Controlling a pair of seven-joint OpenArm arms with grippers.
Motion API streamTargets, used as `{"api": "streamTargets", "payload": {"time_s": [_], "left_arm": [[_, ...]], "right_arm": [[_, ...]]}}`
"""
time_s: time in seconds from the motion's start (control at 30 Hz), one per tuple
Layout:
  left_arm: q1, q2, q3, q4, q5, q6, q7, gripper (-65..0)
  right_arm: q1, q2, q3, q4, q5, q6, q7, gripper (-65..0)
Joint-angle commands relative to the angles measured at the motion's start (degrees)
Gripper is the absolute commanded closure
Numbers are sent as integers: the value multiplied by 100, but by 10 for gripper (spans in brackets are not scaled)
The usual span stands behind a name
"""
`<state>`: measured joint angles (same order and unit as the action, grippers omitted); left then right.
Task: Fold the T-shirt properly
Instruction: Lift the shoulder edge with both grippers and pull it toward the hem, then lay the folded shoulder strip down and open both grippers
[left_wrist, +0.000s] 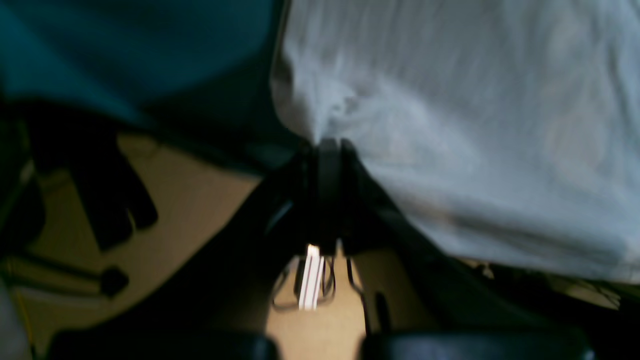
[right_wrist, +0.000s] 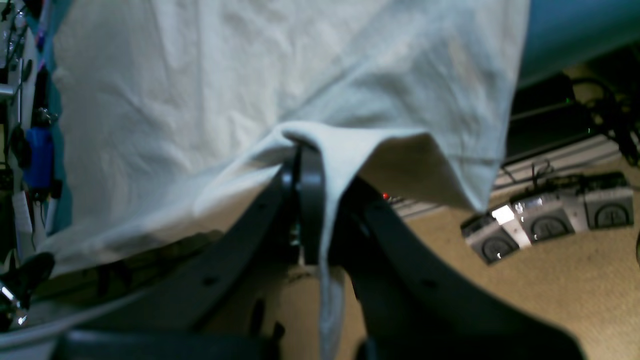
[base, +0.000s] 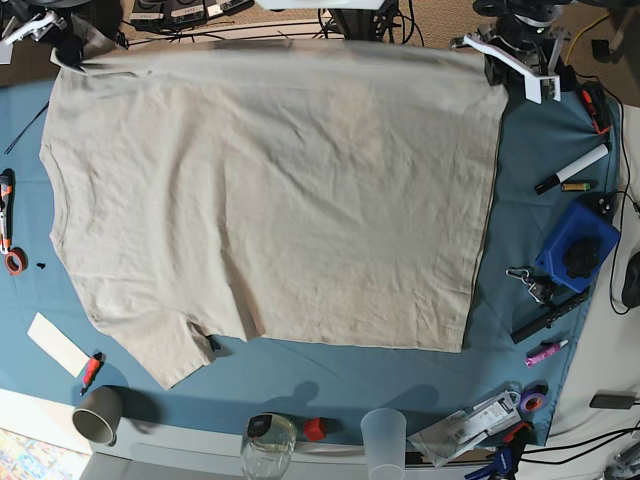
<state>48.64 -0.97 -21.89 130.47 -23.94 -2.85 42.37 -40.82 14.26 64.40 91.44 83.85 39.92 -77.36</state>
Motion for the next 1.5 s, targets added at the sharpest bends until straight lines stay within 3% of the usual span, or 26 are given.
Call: {"api": "streamTargets", "payload": {"time_s": [0.0,0.23,0.4,1.0,1.23,1.47], "left_arm": [[35,-17,-37,122,-33,0,-170,0],[-304,-15,-37,76,-31,-4,-264,0],[-605,-15,-37,-146,-26,-4,-334,0],[-1777,-98,24,-599,140,-22,-494,0],[-2017,-173,636,-844,688,-17,-796,0],[-2780,-175,789,-1661,946,0,-787,0]], "right_arm": [[-4,140,92,76,107,8,149,0],[479,455,92,76,-627,8,472,0],[699,592,79,76,-835,8,579,0],[1755,592,-848,76,-2201,8,1349,0],[2232,590,-1283,74,-2723,8,1493,0],[2503,590,-1735,74,-3556,8,2083,0]]}}
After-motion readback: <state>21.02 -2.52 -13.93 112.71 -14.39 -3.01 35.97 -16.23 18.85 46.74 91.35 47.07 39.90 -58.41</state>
